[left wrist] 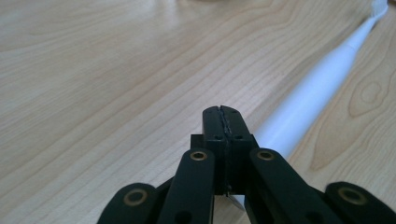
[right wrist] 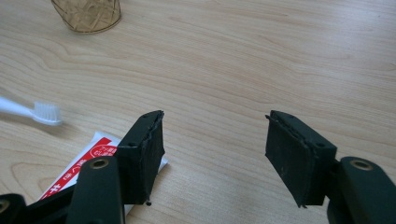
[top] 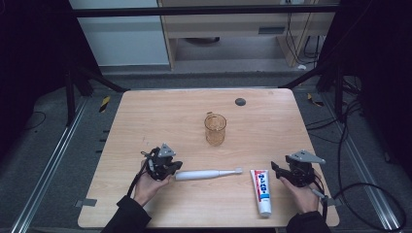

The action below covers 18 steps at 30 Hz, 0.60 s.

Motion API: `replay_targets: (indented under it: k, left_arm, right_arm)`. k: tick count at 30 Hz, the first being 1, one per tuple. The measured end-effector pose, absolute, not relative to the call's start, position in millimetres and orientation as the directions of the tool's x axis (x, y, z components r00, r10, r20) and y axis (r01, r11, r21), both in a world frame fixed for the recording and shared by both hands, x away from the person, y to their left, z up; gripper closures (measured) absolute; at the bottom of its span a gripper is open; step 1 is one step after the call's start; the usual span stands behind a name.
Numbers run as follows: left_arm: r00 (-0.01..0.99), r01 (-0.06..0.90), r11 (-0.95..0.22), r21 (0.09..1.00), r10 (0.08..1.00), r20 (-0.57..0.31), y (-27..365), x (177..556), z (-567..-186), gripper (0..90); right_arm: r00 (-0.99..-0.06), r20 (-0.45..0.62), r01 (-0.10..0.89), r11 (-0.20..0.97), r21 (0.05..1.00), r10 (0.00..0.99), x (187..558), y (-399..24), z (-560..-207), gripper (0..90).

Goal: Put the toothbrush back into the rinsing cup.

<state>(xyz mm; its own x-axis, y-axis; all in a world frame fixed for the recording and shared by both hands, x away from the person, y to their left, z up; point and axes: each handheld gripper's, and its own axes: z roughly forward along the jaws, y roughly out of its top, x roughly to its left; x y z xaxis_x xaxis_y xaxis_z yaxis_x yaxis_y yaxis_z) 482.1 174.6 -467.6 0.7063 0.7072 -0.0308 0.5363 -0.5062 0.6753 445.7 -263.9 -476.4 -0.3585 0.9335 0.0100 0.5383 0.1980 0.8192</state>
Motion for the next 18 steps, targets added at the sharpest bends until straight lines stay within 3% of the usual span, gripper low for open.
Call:
replay_targets:
  k: [18]
  left_arm:
    - [0.734, 0.550, -0.536, 0.640, 0.676, -0.065, 172.3, 470.5, -472.3, 89.5]
  right_arm:
    - [-0.362, 0.002, 0.550, 0.211, 0.808, 0.932, 446.4, -264.0, -478.4, 34.8]
